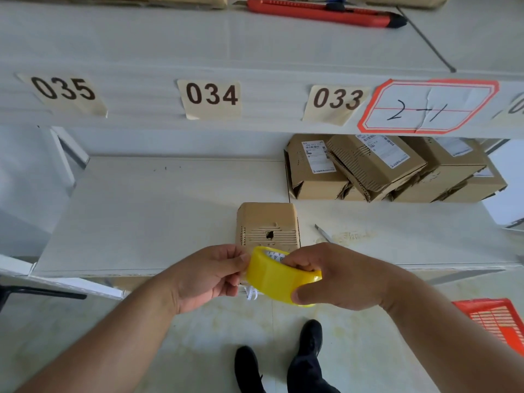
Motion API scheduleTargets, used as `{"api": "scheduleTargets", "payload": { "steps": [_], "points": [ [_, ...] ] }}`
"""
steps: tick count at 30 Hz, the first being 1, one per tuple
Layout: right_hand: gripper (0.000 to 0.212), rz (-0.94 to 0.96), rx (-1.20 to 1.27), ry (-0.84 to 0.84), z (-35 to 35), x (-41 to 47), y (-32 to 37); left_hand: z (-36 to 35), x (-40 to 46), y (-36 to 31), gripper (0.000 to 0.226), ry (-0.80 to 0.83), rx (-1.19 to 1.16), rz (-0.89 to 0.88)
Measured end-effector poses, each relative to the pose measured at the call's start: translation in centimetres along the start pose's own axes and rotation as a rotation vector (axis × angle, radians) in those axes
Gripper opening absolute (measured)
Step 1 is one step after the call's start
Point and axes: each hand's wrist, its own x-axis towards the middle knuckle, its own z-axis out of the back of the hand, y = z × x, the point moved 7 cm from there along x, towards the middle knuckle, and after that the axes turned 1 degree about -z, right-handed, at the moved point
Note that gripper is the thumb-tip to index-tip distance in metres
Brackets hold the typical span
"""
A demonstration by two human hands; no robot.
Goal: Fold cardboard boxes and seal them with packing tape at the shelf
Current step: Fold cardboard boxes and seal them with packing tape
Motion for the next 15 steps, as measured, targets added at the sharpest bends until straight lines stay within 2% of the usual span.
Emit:
{"api": "scheduleTargets", "payload": {
  "steps": [3, 5, 6, 8, 11, 13, 15],
  "points": [
    [0.033, -0.017, 0.021, -0.026, 0.3, 0.3, -0.1, -0.4, -0.4, -0.9, 0.029, -0.119, 0.207, -0.093],
    [0.03, -0.009, 0.077, -0.15, 0.9, 0.7, 0.0, -1.2, -0.6, -1.9, 0.025, -0.231, 0.436, -0.188],
    [0.035, -0.017, 0.066, -0.244, 1.5, 0.9, 0.0, -1.7, -0.9, -2.6, 0.023, -0.281, 0.515, -0.238],
    [0.048, -0.091, -0.104, -0.375, 3.0, 1.1, -0.2, -1.8, -1.9, -4.5, 0.021, -0.379, 0.583, -0.353],
    [0.075, -0.263, -0.612, -0.351, 5.2, 2.0, -0.9, 0.2, -2.9, -7.0, 0.017, -0.509, 0.628, -0.465],
    [0.084, -0.277, -0.685, -0.364, 6.7, 3.3, -1.3, 1.6, -2.0, -6.8, 0.014, -0.526, 0.562, -0.43],
    [0.09, -0.267, -0.705, -0.376, 7.8, 4.7, -1.5, 3.0, -0.1, -5.4, 0.007, -0.5, 0.303, -0.349]
  ]
}}
